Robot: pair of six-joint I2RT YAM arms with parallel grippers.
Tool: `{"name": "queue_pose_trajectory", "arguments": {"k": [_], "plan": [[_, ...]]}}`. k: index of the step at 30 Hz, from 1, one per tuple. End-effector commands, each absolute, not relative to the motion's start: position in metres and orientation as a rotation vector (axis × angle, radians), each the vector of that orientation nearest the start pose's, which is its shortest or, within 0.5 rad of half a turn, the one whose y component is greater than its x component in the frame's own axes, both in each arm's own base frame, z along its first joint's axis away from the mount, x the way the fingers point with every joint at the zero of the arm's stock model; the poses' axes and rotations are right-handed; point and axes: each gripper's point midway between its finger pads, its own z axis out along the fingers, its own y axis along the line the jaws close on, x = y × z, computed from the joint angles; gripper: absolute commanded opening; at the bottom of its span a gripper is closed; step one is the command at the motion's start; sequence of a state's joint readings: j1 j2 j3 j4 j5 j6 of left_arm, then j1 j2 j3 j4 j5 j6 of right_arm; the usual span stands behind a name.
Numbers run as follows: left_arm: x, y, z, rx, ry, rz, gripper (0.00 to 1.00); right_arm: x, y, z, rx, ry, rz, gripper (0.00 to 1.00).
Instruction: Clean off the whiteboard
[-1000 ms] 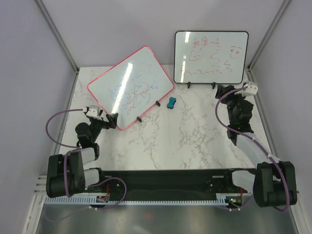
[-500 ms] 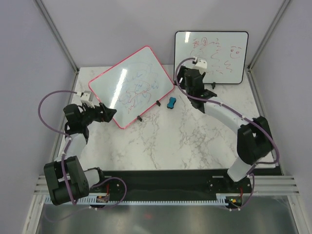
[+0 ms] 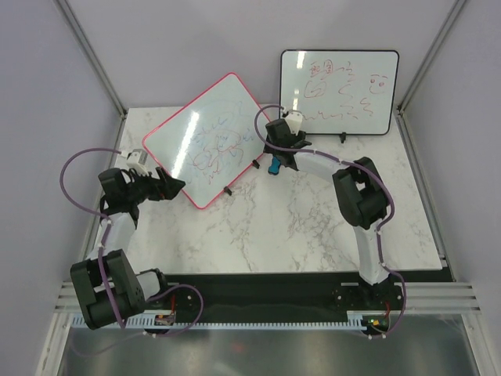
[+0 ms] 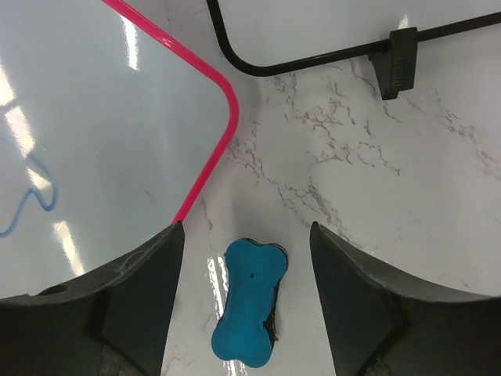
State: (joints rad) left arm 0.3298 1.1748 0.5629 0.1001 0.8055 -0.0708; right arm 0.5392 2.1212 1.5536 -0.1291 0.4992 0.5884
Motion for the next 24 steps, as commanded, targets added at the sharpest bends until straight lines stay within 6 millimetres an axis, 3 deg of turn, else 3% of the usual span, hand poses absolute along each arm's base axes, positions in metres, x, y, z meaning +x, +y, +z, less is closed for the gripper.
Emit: {"name": "queue_pose_trajectory", "arguments": {"k": [1,5,16,19,24], "plan": [[0.336,-0.015,0.146,0.066,1.943,-0.633,0.99,0.524,0.252,0.095,0.337,2.09,0.113,0.73],[0.34,-0.008,0.143,0.032,1.94,-0.608,0.99,0.521,0.254,0.088,0.326,2.08,0.031,0.62],[0.356,-0.009,0.142,0.043,1.855,-0.665,0.93,0.488,0.24,0.068,0.346,2.147,-0.037,0.63],[0.363,-0.006,0.139,0.042,1.865,-0.668,0.91,0.484,0.234,0.06,0.359,2.162,-0.058,0.61],[0.364,-0.006,0.135,0.04,1.865,-0.675,0.91,0.487,0.241,0.049,0.351,2.202,-0.003,0.54]]}}
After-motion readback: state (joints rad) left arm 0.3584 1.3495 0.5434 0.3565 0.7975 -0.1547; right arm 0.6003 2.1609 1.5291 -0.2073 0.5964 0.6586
